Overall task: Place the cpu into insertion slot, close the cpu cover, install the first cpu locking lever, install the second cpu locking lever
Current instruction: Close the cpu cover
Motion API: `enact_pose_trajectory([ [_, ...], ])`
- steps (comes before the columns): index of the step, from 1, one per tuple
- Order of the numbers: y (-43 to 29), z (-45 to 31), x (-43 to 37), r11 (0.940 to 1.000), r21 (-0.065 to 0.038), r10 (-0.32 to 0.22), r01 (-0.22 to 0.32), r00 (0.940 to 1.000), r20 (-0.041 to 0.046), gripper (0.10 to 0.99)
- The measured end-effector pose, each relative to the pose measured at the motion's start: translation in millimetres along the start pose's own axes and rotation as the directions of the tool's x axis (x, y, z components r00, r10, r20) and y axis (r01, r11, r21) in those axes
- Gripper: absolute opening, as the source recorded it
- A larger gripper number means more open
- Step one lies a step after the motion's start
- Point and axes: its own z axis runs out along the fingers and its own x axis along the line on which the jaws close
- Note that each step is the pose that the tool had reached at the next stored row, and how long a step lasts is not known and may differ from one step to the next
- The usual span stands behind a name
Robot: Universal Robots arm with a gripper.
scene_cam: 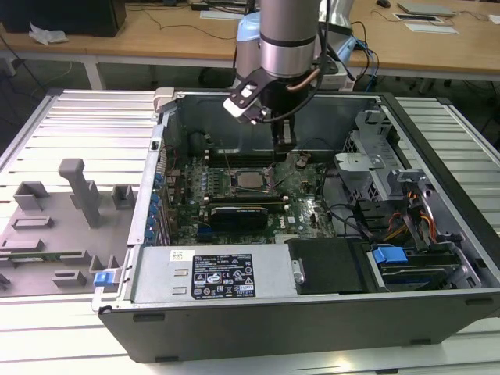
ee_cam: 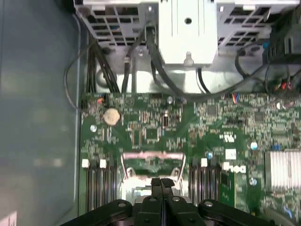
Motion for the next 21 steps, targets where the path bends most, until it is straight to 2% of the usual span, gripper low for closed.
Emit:
enact_pose_trajectory([
  [7, 22.3, 2.0, 0.0, 1.0000, 0.001, 0.000, 0.000, 1.0000, -0.0001, 0.106],
  [10, 35.6, 3.2, 0.0, 1.0000, 0.001, 0.000, 0.000, 1.0000, -0.0002, 0.106],
  [12, 40.4, 3.8, -0.1, 1.0000, 0.001, 0.000, 0.000, 1.0000, -0.0001, 0.106],
  [14, 41.0, 5.8, -0.2, 1.0000, 0.001, 0.000, 0.000, 1.0000, -0.0001, 0.106],
  [18, 40.7, 15.3, -0.2, 1.0000, 0.001, 0.000, 0.000, 1.0000, -0.0001, 0.106],
  [21, 40.6, 17.5, 1.4, 1.0000, 0.001, 0.000, 0.000, 1.0000, 0.0000, 0.106],
])
